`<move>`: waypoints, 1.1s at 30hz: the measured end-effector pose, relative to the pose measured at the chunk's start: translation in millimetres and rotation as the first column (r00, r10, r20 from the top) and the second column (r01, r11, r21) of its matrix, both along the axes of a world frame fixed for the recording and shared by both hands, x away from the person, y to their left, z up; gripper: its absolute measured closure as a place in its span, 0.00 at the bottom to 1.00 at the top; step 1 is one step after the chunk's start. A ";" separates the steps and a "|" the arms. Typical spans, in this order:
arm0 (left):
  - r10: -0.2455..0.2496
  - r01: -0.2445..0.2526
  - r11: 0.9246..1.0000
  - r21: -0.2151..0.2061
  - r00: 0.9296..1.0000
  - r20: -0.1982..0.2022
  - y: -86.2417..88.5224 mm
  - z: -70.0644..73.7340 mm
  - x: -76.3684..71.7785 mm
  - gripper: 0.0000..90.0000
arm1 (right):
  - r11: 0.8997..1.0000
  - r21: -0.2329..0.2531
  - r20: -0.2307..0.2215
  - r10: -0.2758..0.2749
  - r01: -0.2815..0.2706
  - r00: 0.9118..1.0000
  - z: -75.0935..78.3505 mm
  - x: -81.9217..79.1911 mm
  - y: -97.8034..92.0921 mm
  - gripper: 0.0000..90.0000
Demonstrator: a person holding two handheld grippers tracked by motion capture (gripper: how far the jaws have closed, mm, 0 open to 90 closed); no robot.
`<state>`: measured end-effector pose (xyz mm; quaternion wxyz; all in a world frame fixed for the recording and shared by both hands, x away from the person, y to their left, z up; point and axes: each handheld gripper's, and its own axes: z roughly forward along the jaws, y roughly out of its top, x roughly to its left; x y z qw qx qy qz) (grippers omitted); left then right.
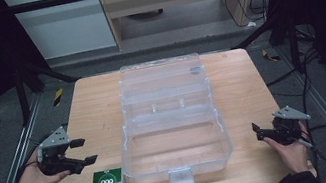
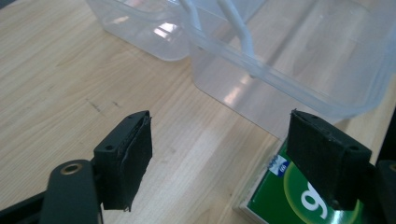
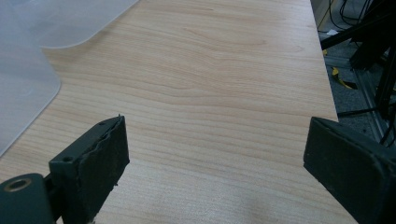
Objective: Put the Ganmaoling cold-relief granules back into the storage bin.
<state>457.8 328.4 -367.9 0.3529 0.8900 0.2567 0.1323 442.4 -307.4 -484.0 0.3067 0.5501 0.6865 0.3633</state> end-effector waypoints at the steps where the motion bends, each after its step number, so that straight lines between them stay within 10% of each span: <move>1: -0.010 0.010 1.000 0.008 1.000 -0.004 -0.5 -0.1 -0.4 0.24 | 1.000 -0.001 0.000 -0.001 0.001 1.000 -0.1 -0.1 -0.1 0.08; 9: -0.107 0.109 0.992 0.067 0.994 -0.033 -6.3 -1.1 -6.9 0.21 | 1.000 -0.001 -0.007 0.004 -0.004 1.000 -1.3 0.5 1.0 0.08; 21: -0.206 0.212 0.960 0.182 0.977 -0.053 -18.2 -0.3 -13.1 0.13 | 1.000 0.001 -0.018 0.007 -0.007 1.000 -2.3 0.7 0.9 0.07; 33: -0.276 0.290 0.911 0.294 0.957 -0.090 -32.7 -6.5 -20.8 0.06 | 1.000 -0.006 -0.023 0.008 -0.008 1.000 -2.7 0.8 0.9 0.06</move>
